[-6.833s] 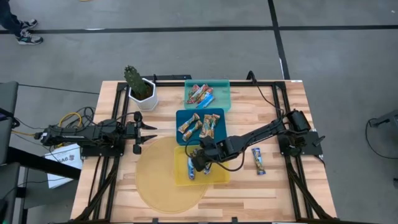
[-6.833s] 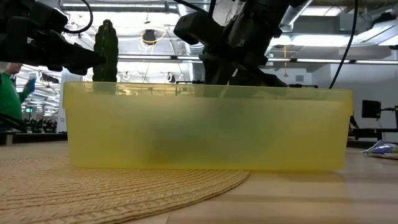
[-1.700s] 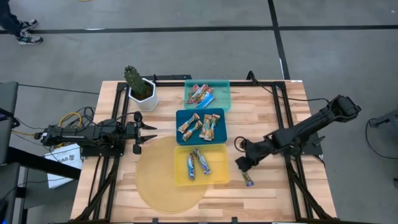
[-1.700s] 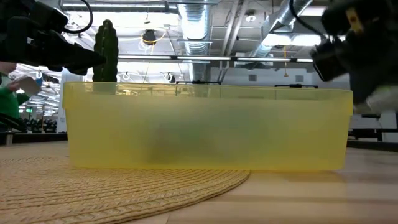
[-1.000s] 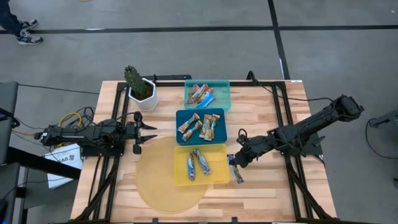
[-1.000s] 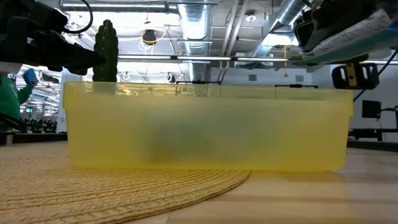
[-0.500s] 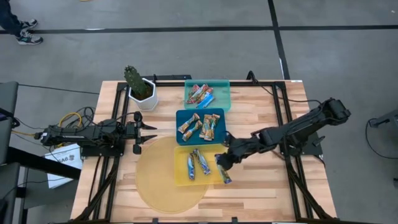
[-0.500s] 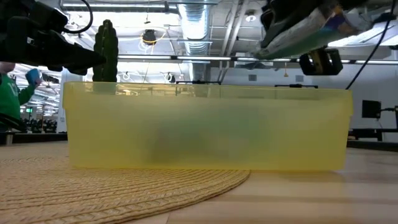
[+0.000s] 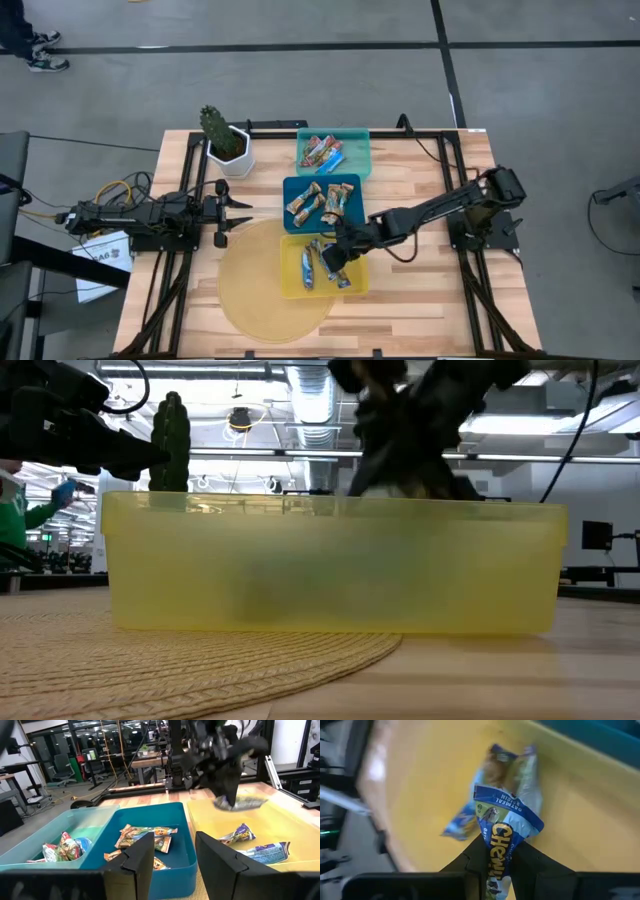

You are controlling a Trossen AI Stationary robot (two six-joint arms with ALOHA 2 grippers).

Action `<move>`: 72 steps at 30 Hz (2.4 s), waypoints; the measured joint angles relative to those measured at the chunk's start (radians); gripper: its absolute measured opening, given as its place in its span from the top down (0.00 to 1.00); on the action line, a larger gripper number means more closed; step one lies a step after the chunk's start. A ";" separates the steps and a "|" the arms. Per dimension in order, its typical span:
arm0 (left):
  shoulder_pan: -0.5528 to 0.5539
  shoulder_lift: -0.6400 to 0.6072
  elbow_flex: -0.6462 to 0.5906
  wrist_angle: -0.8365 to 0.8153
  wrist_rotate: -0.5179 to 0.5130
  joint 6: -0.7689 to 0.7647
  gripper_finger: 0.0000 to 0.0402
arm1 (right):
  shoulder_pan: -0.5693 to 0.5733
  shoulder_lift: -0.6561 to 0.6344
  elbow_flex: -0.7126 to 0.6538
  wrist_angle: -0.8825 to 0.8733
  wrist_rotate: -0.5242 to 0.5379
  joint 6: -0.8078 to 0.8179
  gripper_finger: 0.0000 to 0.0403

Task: Pick and place Granola Bars by type
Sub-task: Put the blue granola bar into the yellow bin, then return to Home Position

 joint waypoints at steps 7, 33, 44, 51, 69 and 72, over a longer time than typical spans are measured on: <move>0.000 0.000 0.000 0.000 0.000 -0.001 0.66 | -0.027 0.064 0.009 -0.011 0.004 -0.017 0.87; 0.000 0.000 0.000 0.000 0.000 0.000 0.66 | -0.029 0.090 0.009 -0.047 0.027 -0.041 0.73; 0.000 0.000 0.000 0.000 0.000 -0.001 0.66 | 0.013 0.020 -0.003 -0.037 0.032 -0.333 0.61; 0.000 0.000 0.000 0.000 0.000 0.000 0.66 | 0.068 -0.207 -0.126 -0.036 0.097 -0.434 0.61; 0.000 0.000 0.000 0.000 0.000 0.000 0.66 | 0.173 -0.885 -0.735 0.302 0.181 -0.854 0.60; 0.000 0.000 0.000 0.000 0.000 -0.001 0.66 | 0.164 -0.937 -0.816 0.423 0.105 -0.997 0.61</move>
